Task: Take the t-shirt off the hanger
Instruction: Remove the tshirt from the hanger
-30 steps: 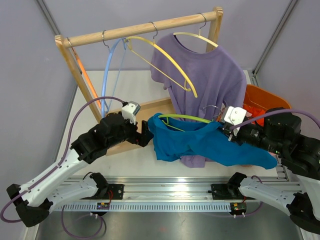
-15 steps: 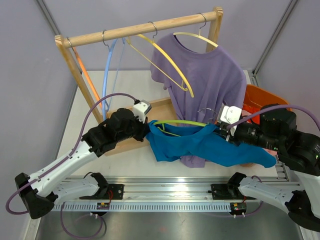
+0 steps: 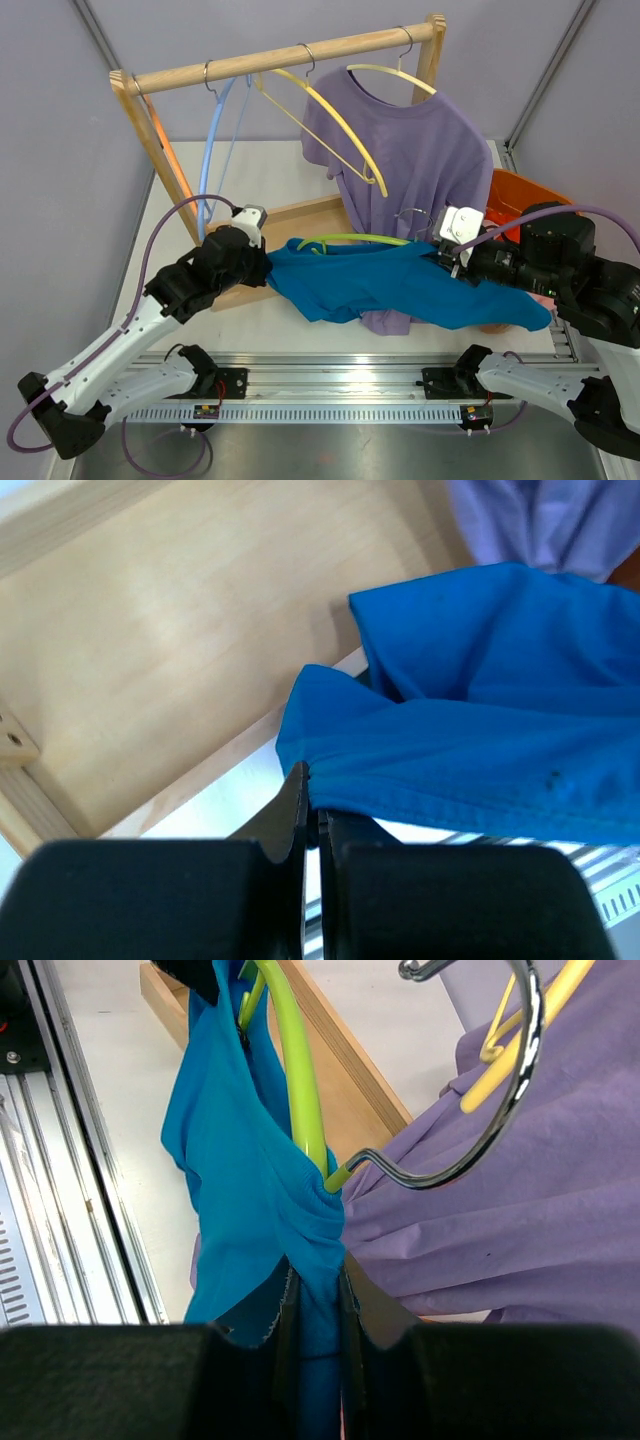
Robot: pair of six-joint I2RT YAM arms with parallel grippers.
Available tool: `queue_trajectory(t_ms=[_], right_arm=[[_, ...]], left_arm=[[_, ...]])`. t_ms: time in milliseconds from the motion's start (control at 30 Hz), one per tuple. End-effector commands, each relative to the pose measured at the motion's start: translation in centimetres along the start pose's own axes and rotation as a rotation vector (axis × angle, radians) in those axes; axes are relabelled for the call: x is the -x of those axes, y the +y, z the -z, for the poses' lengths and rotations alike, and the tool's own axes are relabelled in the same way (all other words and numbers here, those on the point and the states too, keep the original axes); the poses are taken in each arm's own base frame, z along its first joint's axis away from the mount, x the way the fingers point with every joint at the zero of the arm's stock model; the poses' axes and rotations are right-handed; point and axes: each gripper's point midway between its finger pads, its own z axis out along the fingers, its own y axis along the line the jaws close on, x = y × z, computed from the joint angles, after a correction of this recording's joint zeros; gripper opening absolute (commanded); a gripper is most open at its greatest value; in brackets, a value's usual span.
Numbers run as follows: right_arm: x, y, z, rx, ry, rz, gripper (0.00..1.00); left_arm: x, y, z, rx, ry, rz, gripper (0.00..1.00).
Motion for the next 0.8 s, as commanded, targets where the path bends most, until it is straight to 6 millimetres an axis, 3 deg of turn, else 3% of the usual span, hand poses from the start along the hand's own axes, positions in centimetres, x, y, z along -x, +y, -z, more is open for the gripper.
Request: queue_trajectory(t_ms=[0, 133, 300, 367, 400, 467, 500, 633, 767], right_arm=[[3.7, -1.3, 2.3, -0.061, -0.139, 0.04, 0.0], [5.6, -4.5, 3.0, -0.224, -0.19, -0.012, 0.0], [5.7, -4.4, 1.2, -0.198, -0.193, -0.07, 0.0], [4.3, -3.8, -0.6, -0.166, -0.145, -0.087, 0.0], [3.5, -3.7, -1.3, -0.157, -0.116, -0.096, 0.0], [2.4, -3.4, -3.1, -0.135, -0.064, -0.111, 0.0], [2.4, -3.4, -3.5, -0.13, -0.064, -0.106, 0.0], [2.1, -3.9, -5.6, -0.123, -0.042, -0.095, 0.0], [1.4, -3.2, -8.0, -0.059, -0.014, -0.071, 0.0]], left_arm=[[-3.7, 2.4, -1.1, 0.117, 0.142, 0.062, 0.0], [-4.2, 1.6, -1.8, 0.079, 0.186, 0.063, 0.0], [-2.3, 0.0, -1.8, -0.01, 0.116, 0.045, 0.0], [-0.7, -1.0, -1.4, -0.067, 0.064, 0.025, 0.01], [0.0, -1.4, -0.9, -0.094, 0.031, 0.018, 0.07], [1.4, -2.8, -0.1, -0.175, -0.03, 0.008, 0.32], [2.1, -3.2, 0.8, -0.203, -0.071, 0.006, 0.59], [3.0, -5.9, 3.1, -0.385, -0.13, -0.064, 0.78], [1.2, -7.7, 4.2, -0.532, -0.102, -0.121, 0.87]])
